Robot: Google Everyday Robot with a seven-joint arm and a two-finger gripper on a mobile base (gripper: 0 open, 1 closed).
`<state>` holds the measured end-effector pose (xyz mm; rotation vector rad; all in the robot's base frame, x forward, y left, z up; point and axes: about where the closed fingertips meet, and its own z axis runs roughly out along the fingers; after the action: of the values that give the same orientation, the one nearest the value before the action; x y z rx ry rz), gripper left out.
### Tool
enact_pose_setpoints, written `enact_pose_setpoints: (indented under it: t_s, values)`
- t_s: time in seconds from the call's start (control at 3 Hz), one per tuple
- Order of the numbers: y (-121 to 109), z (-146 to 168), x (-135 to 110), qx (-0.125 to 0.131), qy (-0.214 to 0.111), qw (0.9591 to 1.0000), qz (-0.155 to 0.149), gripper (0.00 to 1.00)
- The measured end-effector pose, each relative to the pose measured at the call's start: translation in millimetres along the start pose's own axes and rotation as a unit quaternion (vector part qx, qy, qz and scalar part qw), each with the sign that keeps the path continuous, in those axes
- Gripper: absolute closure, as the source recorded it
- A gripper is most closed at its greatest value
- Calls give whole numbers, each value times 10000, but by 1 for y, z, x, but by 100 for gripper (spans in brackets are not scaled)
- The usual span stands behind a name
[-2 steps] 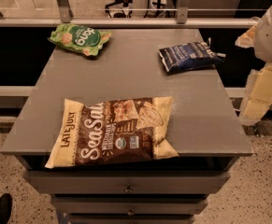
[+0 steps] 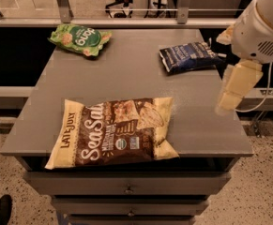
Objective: Move green rice chip bag near blue chip bag
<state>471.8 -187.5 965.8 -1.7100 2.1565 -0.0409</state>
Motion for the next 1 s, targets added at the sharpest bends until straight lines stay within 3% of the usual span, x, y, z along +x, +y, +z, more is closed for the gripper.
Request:
enact_pose_setpoints:
  t_s: [0.33,0.67,1.0]
  values:
    - [-31,29,-40,58,-499,9987,9,0]
    - [-68,59,-92,150,-1083,9940,24,0]
    - [-68,59,-92,150,-1083,9940,24,0]
